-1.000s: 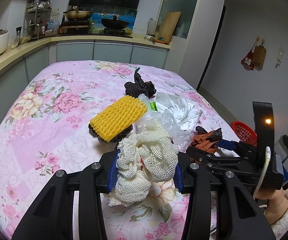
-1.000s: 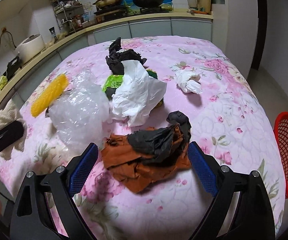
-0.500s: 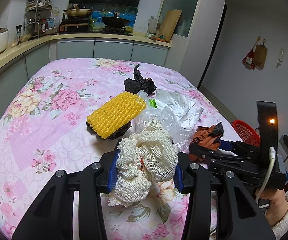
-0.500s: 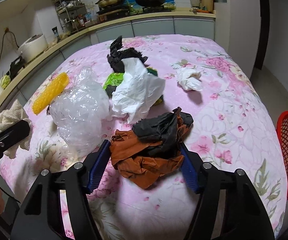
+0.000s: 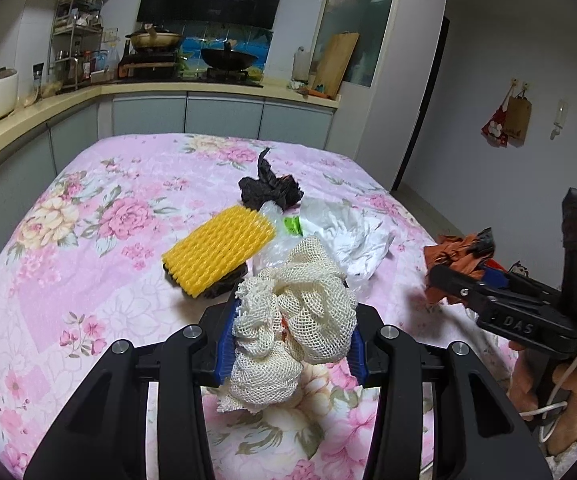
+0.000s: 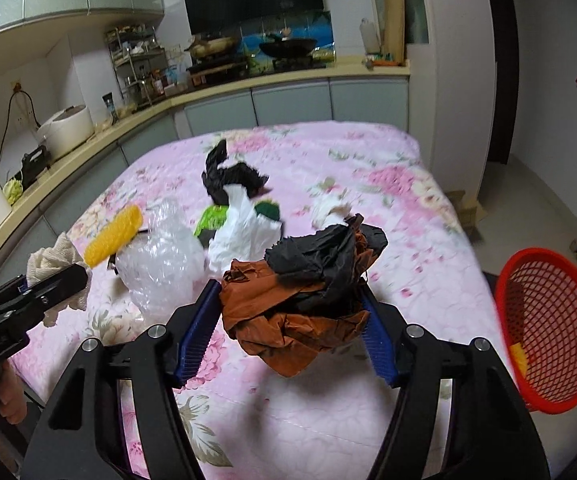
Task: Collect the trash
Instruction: 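Carry both items to the red basket and open both tools to drop them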
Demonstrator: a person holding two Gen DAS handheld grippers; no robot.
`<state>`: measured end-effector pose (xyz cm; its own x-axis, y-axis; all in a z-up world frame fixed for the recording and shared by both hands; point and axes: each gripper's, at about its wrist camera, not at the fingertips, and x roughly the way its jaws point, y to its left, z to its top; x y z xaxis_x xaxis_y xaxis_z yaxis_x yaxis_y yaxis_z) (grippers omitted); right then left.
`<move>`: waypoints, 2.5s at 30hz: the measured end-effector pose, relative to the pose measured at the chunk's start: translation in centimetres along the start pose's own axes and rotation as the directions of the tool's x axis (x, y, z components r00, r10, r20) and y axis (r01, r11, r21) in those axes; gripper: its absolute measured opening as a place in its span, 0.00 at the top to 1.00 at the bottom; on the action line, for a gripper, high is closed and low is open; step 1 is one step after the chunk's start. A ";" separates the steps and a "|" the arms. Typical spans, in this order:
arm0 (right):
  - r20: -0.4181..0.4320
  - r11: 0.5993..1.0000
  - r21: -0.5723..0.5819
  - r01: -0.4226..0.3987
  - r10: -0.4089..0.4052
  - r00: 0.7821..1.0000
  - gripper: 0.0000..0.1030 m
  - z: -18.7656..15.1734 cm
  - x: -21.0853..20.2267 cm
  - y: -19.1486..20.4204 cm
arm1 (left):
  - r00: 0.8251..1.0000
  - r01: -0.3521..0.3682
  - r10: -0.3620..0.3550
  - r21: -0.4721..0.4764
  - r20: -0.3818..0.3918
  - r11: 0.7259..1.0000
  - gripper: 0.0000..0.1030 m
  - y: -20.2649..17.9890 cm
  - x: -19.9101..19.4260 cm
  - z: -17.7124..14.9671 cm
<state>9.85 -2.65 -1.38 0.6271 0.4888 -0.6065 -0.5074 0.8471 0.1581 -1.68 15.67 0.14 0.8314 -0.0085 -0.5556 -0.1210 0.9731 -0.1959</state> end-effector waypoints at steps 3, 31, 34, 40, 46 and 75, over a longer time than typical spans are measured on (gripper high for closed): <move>0.024 1.000 -0.002 0.003 -0.003 1.000 0.38 0.5 -0.9 -0.4 | 1.000 -0.002 0.002 0.009 0.013 1.000 0.60 -0.6 0.0 0.7; 0.189 0.995 0.083 0.054 -0.069 0.980 0.38 3.1 -7.6 -6.4 | 0.990 0.107 -0.120 0.148 0.079 0.983 0.60 -10.6 3.1 6.0; 0.196 0.993 0.102 0.065 -0.084 0.977 0.38 3.2 -7.9 -7.4 | 0.987 0.127 -0.140 0.160 0.075 0.979 0.60 -11.7 3.7 6.4; 0.212 0.983 0.156 0.097 -0.130 0.969 0.38 3.4 -8.9 -9.9 | 0.982 0.167 -0.180 0.189 0.054 0.968 0.60 -14.3 5.0 6.8; 0.217 0.970 0.194 0.147 -0.188 0.958 0.38 3.6 -9.8 -11.8 | 0.974 0.211 -0.223 0.212 0.032 0.954 0.60 -17.2 6.0 7.2; -0.014 0.821 0.395 0.412 -0.443 0.897 0.38 1.1 -9.2 -22.0 | 0.918 0.389 -0.340 0.296 -0.205 0.872 0.59 -28.8 14.0 4.0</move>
<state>15.90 -25.59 1.57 0.7786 0.0604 -0.6246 0.0745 0.9794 0.1876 15.63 -11.56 1.19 0.6928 -0.3858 -0.6093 0.3783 0.9137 -0.1484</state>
